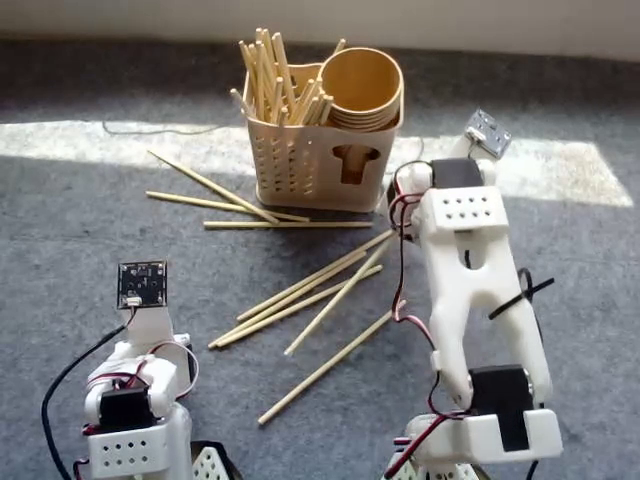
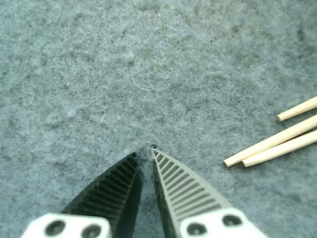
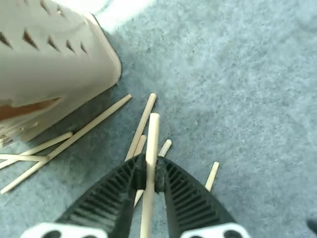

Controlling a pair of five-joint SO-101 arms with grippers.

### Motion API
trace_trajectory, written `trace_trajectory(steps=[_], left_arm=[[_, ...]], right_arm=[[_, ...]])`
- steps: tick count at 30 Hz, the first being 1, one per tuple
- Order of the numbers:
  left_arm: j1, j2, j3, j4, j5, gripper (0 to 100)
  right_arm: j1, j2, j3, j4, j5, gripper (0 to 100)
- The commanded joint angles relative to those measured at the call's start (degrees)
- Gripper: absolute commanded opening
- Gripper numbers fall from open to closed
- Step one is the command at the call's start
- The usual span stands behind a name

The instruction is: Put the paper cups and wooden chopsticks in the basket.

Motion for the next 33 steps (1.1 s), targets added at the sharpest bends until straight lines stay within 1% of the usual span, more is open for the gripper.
trace_trajectory(steps=[1, 8, 11, 14, 18, 22, 24, 26, 33], left_arm=[[-0.31, -0.48, 1.10, 0.18, -0.26, 1], [-0.31, -0.48, 1.10, 0.18, -0.26, 1], [-0.31, -0.48, 1.10, 0.18, -0.26, 1], [-0.31, -0.48, 1.10, 0.18, -0.26, 1], [-0.31, -0.48, 1.10, 0.18, -0.26, 1], [-0.31, -0.48, 1.10, 0.18, -0.26, 1], [-0.31, -0.48, 1.10, 0.18, -0.26, 1], [-0.31, -0.48, 1.10, 0.18, -0.26, 1], [-0.31, -0.48, 1.10, 0.18, -0.26, 1]], right_arm=[[-1.71, -7.08, -1.19, 2.07, -0.44, 0.5], [-4.26, -17.89, -1.54, 1.89, 0.00, 0.5], [-6.90, -22.02, -1.63, 1.54, 4.84, 0.5], [-8.66, -25.71, -1.54, -2.86, 6.33, 0.5], [-9.19, -28.97, -1.36, -9.71, 7.03, 0.5], [-9.19, -30.73, -1.36, -14.90, 15.12, 0.5], [-9.19, -30.73, -1.36, -17.36, 17.76, 0.5], [-9.19, -30.73, -1.36, -20.26, 18.90, 0.5], [-9.19, -30.29, -1.36, -33.89, 19.08, 0.5]])
